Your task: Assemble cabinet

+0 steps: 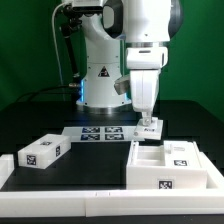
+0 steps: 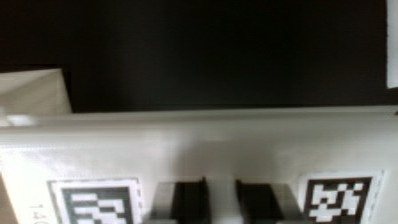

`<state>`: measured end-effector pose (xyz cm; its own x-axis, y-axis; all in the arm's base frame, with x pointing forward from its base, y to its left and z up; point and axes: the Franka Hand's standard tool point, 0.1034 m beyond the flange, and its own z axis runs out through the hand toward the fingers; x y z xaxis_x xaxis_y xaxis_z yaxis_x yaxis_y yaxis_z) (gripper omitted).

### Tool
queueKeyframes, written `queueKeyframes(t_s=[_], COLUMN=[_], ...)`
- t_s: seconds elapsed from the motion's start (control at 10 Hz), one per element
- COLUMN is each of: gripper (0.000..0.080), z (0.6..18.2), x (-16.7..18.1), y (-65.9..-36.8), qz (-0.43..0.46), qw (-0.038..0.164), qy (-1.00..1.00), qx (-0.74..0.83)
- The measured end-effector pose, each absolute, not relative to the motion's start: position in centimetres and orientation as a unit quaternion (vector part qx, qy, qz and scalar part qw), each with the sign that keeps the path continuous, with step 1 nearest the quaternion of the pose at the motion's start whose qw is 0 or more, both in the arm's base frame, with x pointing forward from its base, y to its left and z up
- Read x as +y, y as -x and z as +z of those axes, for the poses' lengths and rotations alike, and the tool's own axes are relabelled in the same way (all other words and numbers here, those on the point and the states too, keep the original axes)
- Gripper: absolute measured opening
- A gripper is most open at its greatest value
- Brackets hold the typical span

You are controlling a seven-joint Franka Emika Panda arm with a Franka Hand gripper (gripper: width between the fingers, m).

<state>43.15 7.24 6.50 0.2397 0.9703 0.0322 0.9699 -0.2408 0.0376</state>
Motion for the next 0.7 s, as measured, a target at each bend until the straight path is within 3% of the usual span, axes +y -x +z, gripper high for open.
queueKeyframes(t_s=[0.7], gripper=[0.0069], z=[6.0], x=[7.38], y=[-43.71], qz=[0.029], qw=[0.002], qy=[-0.787], qx=[0.616])
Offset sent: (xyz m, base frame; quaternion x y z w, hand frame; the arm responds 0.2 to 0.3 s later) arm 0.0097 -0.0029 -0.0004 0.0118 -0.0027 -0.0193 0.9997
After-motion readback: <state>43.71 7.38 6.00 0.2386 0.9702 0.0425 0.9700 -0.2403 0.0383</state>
